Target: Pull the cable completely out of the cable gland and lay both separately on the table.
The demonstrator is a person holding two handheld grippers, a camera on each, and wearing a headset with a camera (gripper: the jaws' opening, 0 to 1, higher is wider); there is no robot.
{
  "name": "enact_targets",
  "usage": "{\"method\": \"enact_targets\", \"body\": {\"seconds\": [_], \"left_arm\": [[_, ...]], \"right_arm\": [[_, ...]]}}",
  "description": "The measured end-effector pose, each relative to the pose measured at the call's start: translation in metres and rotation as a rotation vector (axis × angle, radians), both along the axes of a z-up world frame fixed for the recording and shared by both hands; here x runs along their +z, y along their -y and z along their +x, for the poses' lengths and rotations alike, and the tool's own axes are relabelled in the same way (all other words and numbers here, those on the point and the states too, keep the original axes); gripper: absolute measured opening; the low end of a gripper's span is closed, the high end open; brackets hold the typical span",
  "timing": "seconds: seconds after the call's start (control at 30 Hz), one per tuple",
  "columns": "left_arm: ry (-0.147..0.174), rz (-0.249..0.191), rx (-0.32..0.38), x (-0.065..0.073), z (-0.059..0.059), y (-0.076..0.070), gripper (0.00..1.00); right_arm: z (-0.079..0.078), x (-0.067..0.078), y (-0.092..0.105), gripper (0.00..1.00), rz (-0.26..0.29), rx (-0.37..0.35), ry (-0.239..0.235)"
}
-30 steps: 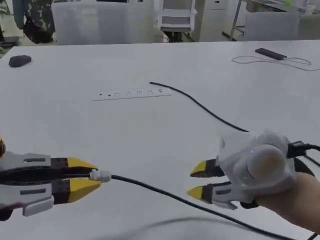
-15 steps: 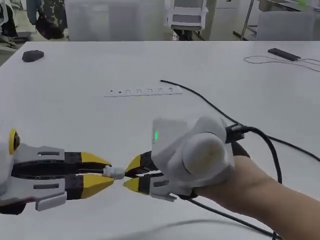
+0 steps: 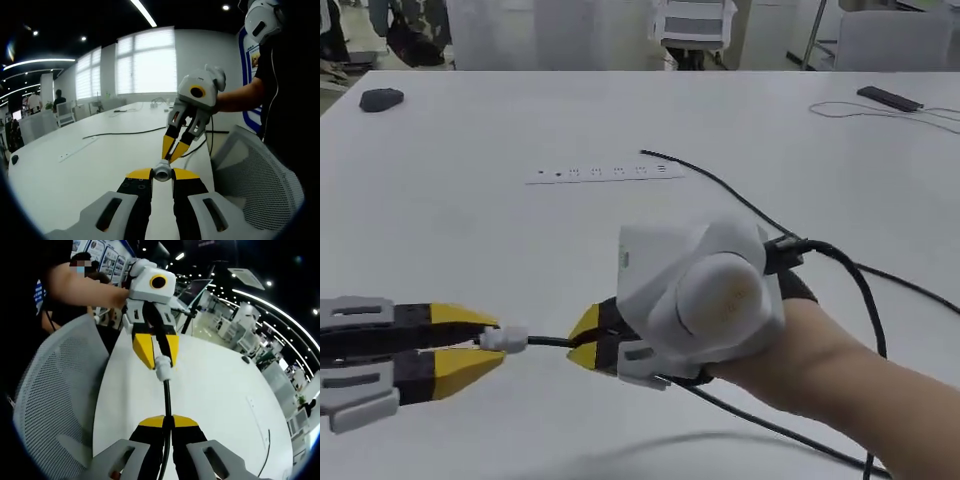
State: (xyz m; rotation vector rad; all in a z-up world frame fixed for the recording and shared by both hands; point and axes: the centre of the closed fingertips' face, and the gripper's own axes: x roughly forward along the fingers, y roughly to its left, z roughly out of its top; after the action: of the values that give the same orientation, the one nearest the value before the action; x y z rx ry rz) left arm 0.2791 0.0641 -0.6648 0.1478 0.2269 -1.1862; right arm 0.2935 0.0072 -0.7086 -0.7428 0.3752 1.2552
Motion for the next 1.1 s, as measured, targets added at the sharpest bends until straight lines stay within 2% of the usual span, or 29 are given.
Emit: {"method": "enact_targets", "body": {"seconds": [0.03,0.07,0.1,0.13,0.17,0.2,0.23,0.27,0.3,0.4,0.43,0.47,0.53,0.63,0.7,0.73,0.8,0.83,0.9,0.93,1.0,1.03,1.07,1.1], "left_arm": [[0.015,0.004,0.042,0.001,0.002,-0.012,0.14],[-0.003,0.001,0.077,0.001,0.000,-0.023,0.14],[-0.001,-0.003,0.103,0.002,0.000,-0.031,0.14],[0.019,-0.015,0.119,0.004,-0.002,-0.037,0.14],[0.001,-0.030,0.131,0.004,-0.007,-0.044,0.14],[0.000,-0.036,0.158,0.003,-0.008,-0.051,0.14],[0.007,-0.024,0.180,-0.002,-0.009,-0.059,0.14],[-0.012,-0.025,0.202,-0.006,-0.010,-0.065,0.14],[-0.014,-0.023,0.240,-0.013,-0.011,-0.074,0.14],[-0.040,-0.049,0.290,-0.026,-0.016,-0.088,0.14],[-0.047,-0.058,0.311,-0.029,-0.016,-0.091,0.14],[-0.075,-0.081,0.342,-0.033,-0.018,-0.096,0.14],[-0.074,-0.079,0.361,-0.040,-0.020,-0.100,0.15],[-0.100,-0.076,0.400,-0.054,-0.023,-0.104,0.14],[-0.112,-0.073,0.424,-0.062,-0.022,-0.105,0.14],[-0.127,-0.060,0.430,-0.069,-0.023,-0.102,0.15],[-0.120,-0.055,0.437,-0.078,-0.022,-0.097,0.15],[-0.136,-0.069,0.448,-0.081,-0.021,-0.096,0.14],[-0.137,-0.075,0.460,-0.090,-0.017,-0.096,0.14],[-0.154,-0.076,0.463,-0.094,-0.016,-0.096,0.14],[-0.169,-0.047,0.468,-0.105,-0.014,-0.097,0.14],[-0.181,-0.041,0.462,-0.109,-0.015,-0.097,0.14],[-0.179,-0.034,0.463,-0.111,-0.015,-0.097,0.14],[-0.183,-0.032,0.465,-0.113,-0.014,-0.099,0.14]], "right_arm": [[0.002,-0.001,0.003,0.00,-0.004,-0.004,-0.001],[0.004,-0.003,0.005,0.00,-0.009,-0.012,-0.004],[0.008,-0.003,0.008,0.00,-0.013,-0.024,-0.003],[0.011,-0.003,0.009,0.00,-0.008,-0.035,-0.008],[0.013,-0.002,0.009,0.00,0.002,-0.045,-0.016],[0.015,-0.002,0.008,0.00,0.012,-0.058,-0.031],[0.018,-0.001,0.005,0.00,0.018,-0.065,-0.042],[0.023,-0.001,0.001,0.00,0.023,-0.070,-0.039],[0.026,0.000,-0.003,0.00,0.031,-0.074,-0.043],[0.034,0.008,-0.030,0.00,0.131,-0.094,-0.086],[0.037,0.010,-0.037,0.00,0.162,-0.096,-0.086],[0.039,0.013,-0.050,0.00,0.206,-0.094,-0.090],[0.040,0.012,-0.066,0.00,0.253,-0.110,-0.119],[0.046,0.007,-0.094,0.00,0.319,-0.127,-0.155],[0.052,0.000,-0.105,0.00,0.332,-0.137,-0.176],[0.051,-0.005,-0.110,0.00,0.331,-0.138,-0.208],[0.056,-0.013,-0.116,0.00,0.340,-0.169,-0.243],[0.060,-0.021,-0.120,0.00,0.328,-0.181,-0.253],[0.068,-0.039,-0.124,0.00,0.305,-0.230,-0.283],[0.070,-0.045,-0.127,0.00,0.300,-0.239,-0.295],[0.075,-0.059,-0.130,0.00,0.275,-0.253,-0.303],[0.075,-0.067,-0.132,0.00,0.261,-0.249,-0.321],[0.074,-0.072,-0.133,0.00,0.253,-0.253,-0.351],[0.076,-0.075,-0.134,0.00,0.253,-0.262,-0.355]]}}
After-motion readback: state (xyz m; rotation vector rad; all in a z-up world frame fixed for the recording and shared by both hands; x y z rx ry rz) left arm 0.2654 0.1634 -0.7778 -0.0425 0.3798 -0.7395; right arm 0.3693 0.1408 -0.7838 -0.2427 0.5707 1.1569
